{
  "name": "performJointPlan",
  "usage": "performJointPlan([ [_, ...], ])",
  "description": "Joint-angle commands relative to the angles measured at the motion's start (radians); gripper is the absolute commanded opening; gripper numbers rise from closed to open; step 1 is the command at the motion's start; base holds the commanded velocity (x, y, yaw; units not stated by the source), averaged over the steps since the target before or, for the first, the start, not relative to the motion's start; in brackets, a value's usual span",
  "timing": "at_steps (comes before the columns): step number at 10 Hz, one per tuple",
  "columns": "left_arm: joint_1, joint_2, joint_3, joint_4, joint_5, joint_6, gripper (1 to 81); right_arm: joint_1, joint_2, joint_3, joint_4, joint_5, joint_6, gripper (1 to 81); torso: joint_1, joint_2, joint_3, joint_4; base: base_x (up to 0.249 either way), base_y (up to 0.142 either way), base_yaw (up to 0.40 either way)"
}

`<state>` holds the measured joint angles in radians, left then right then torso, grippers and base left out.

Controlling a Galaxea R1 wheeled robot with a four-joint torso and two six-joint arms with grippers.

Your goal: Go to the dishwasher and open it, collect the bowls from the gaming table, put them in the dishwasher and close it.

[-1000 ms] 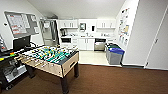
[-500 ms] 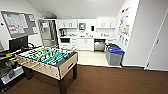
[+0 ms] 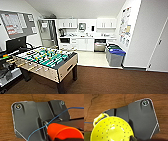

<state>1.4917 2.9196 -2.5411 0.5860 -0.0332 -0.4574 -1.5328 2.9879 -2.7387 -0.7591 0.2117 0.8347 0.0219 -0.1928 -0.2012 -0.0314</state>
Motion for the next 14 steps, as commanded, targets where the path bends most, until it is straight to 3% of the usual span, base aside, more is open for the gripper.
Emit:
performJointPlan([
  [1, -0.049, -0.006, 0.007, -0.003, 0.035, -0.001, 1.0, 0.048, -0.004, -0.001, -0.003, -0.028, 0.001, 1.0, 0.000, 0.000, 0.000, 0.000, 0.132, -0.064, 0.000],
  [14, -0.063, -0.006, 0.007, 0.006, 0.035, -0.003, 1.0, 0.055, 0.001, -0.001, -0.003, -0.028, 0.003, 1.0, 0.000, 0.000, 0.000, 0.000, 0.132, -0.064, 0.000],
])
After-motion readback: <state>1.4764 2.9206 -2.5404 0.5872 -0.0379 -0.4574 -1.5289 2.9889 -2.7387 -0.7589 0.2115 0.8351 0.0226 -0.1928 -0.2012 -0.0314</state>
